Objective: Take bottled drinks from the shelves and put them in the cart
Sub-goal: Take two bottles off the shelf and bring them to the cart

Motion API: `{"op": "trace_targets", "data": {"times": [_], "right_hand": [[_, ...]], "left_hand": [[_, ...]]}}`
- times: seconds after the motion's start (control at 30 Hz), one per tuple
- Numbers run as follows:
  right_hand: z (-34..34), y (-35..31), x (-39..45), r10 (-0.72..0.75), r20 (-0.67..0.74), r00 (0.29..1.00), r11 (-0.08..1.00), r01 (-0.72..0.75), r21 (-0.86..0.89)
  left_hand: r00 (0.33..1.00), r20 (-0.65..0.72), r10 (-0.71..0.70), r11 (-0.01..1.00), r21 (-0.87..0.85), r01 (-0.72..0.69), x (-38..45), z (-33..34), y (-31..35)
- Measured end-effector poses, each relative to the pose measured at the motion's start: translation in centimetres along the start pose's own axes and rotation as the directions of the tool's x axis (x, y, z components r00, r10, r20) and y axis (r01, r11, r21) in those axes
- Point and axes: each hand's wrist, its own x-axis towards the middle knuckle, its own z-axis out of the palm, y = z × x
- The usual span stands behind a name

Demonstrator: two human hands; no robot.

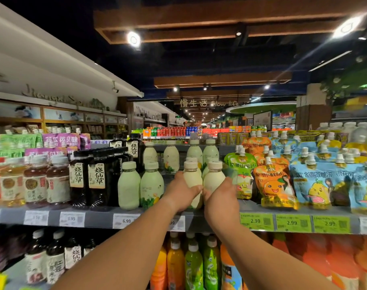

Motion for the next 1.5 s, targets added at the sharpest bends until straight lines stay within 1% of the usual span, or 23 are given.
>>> {"op": "trace_targets", "data": {"times": [0.07, 0.13, 0.23, 0.3, 0.37, 0.47, 0.57, 0.63, 0.7, 0.77, 0.83, 0.9, 1.03, 1.07, 1.17, 1.27, 1.37, 1.43, 1.5], "right_hand": [[-0.3, -0.6, -0.7, -0.016, 0.000, 1.000, 0.999, 0.016, -0.052], [-0.8, -1.1, -1.7, -0.079, -0.046, 0.996, 0.994, 0.075, -0.081], [-2.1, -1.6, -3.5, -0.157, -0.061, 0.986, 0.985, 0.152, -0.084], [-2.8, -2.3, -4.9, -0.143, -0.037, 0.989, 0.986, 0.139, -0.089], [-3.1, -3.6, -6.7, -0.083, 0.012, 0.996, 0.993, 0.084, -0.077], [-2.4, -5.9, -10.2, -0.061, 0.083, 0.995, 0.996, 0.066, -0.055], [-1.0, -8.6, -14.1, -0.096, 0.155, 0.983, 0.995, 0.101, -0.023], [0.1, -10.7, -16.7, -0.118, 0.205, 0.972, 0.993, 0.121, -0.001], [1.3, -13.1, -19.4, -0.116, 0.256, 0.960, 0.993, 0.110, 0.036], [2.9, -15.2, -22.4, -0.147, 0.328, 0.933, 0.989, 0.136, 0.058], [4.8, -17.4, -25.6, -0.205, 0.408, 0.889, 0.979, 0.182, 0.094], [6.6, -19.5, -28.5, -0.263, 0.460, 0.848, 0.964, 0.218, 0.150], [9.8, -23.5, -33.3, -0.348, 0.566, 0.748, 0.935, 0.234, 0.265], [10.5, -24.4, -34.3, -0.372, 0.589, 0.717, 0.926, 0.243, 0.290], [12.7, -26.0, -37.5, -0.447, 0.646, 0.618, 0.892, 0.254, 0.373], [15.1, -26.2, -40.8, -0.524, 0.689, 0.500, 0.852, 0.297, 0.432], [17.4, -25.5, -44.1, -0.588, 0.720, 0.369, 0.807, 0.331, 0.490], [19.0, -25.1, -46.0, -0.609, 0.737, 0.293, 0.786, 0.343, 0.514], [20.8, -25.0, -47.5, -0.626, 0.746, 0.228, 0.768, 0.344, 0.540]], "left_hand": [[1.000, -0.008, -0.006, 1.000, -0.017, 0.006, -0.8, 0.0, 0.4], [0.999, -0.034, 0.000, 1.000, -0.020, -0.001, -1.8, -0.1, 1.0], [0.993, -0.095, 0.070, 0.997, 0.037, -0.067, -3.9, -1.0, 1.6], [0.989, -0.117, 0.095, 0.995, 0.054, -0.089, -6.0, -2.4, 1.4], [0.989, -0.118, 0.090, 0.993, 0.089, -0.079, -8.5, -4.4, 0.0], [0.989, -0.138, 0.046, 0.984, 0.176, -0.021, -12.5, -8.7, -3.8], [0.981, -0.185, -0.053, 0.964, 0.247, 0.099, -16.2, -14.4, -7.7], [0.964, -0.244, -0.107, 0.945, 0.275, 0.175, -18.7, -18.2, -10.0], [0.945, -0.299, -0.133, 0.918, 0.324, 0.231, -21.1, -21.4, -11.9], [0.926, -0.342, -0.163, 0.898, 0.337, 0.282, -23.8, -24.0, -13.8], [0.895, -0.392, -0.211, 0.884, 0.314, 0.346, -27.0, -26.6, -16.1], [0.845, -0.455, -0.280, 0.849, 0.293, 0.439, -30.1, -28.9, -18.4], [0.721, -0.570, -0.393, 0.706, 0.315, 0.634, -35.4, -33.1, -22.1], [0.691, -0.595, -0.411, 0.682, 0.303, 0.666, -36.5, -33.9, -22.8], [0.593, -0.667, -0.451, 0.649, 0.211, 0.731, -39.6, -35.2, -25.0], [0.451, -0.735, -0.507, 0.555, 0.121, 0.823, -42.2, -35.4, -27.3], [0.304, -0.761, -0.573, 0.477, -0.008, 0.879, -44.5, -34.6, -29.6], [0.228, -0.758, -0.611, 0.437, -0.083, 0.895, -45.9, -34.1, -31.2], [0.170, -0.762, -0.625, 0.397, -0.123, 0.909, -47.1, -33.7, -33.0]]}}
